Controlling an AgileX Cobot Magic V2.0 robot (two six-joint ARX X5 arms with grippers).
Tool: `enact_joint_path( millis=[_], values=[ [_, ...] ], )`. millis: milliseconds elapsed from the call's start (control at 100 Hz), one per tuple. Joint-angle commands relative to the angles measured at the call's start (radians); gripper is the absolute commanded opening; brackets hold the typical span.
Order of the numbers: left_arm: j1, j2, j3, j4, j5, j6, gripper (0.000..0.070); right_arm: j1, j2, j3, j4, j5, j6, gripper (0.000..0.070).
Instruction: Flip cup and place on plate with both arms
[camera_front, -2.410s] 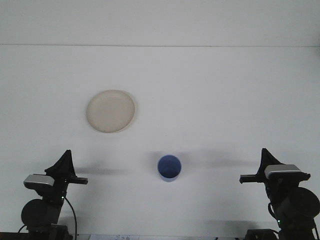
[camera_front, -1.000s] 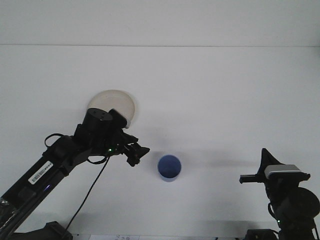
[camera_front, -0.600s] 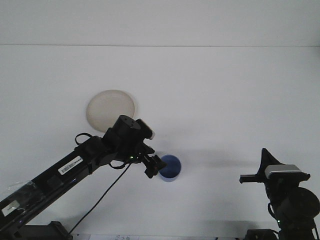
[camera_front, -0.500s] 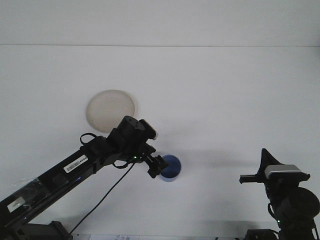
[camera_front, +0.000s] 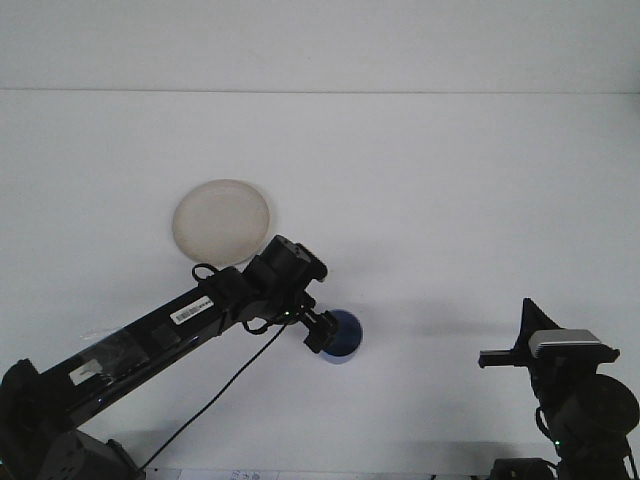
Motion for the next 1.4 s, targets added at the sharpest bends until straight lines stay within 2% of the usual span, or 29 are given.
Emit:
enact_joint_path(
  millis=[0,50,140,160,170,260,500,670,850,1200,1390],
  values=[
    [-0.016,0.033,0.020,0.022,-0.002,0.013,0.0477,0.000,0.002,0.010,0.005,0.000,0.011,0.0000],
    [-0.020,0.039,0.020,0.027,-0.004,0.016,0.0375,0.000,0.002,0.010,0.005,0.000,0.011,0.0000],
    [-0.035,0.047,0.020,0.037,-0.004,0.055,0.0064,0.000,0.002,0.009,0.005,0.000,0.011,0.0000],
    [-0.039,0.047,0.020,0.038,-0.004,0.062,0.0007,0.000,0.002,0.010,0.005,0.000,0.011,0.0000],
    [-0.041,0.047,0.020,0.039,-0.004,0.066,0.0000,0.000,0.002,0.010,0.005,0.000,0.011,0.0000],
    [-0.054,0.047,0.021,0.046,-0.021,0.074,0.0011,0.000,0.002,0.010,0.005,0.000,0.011,0.0000],
    [-0.045,0.044,0.118,-0.062,-0.203,0.073,0.0011,0.000,0.002,0.010,0.005,0.000,0.024,0.0000],
    [0.043,0.039,0.278,-0.134,-0.227,0.076,0.0010,0.000,0.002,0.010,0.005,0.000,0.026,0.0000],
    [0.198,0.039,0.414,-0.150,-0.320,0.076,0.0010,0.000,0.002,0.010,0.005,0.000,0.026,0.0000],
    [0.526,0.076,0.433,-0.283,-0.312,0.026,0.0011,0.000,0.003,0.010,0.005,0.000,0.026,0.0000],
    [0.610,0.150,0.433,-0.280,-0.204,0.010,0.0011,0.000,0.002,0.010,0.005,0.000,0.026,0.0000]
  ],
)
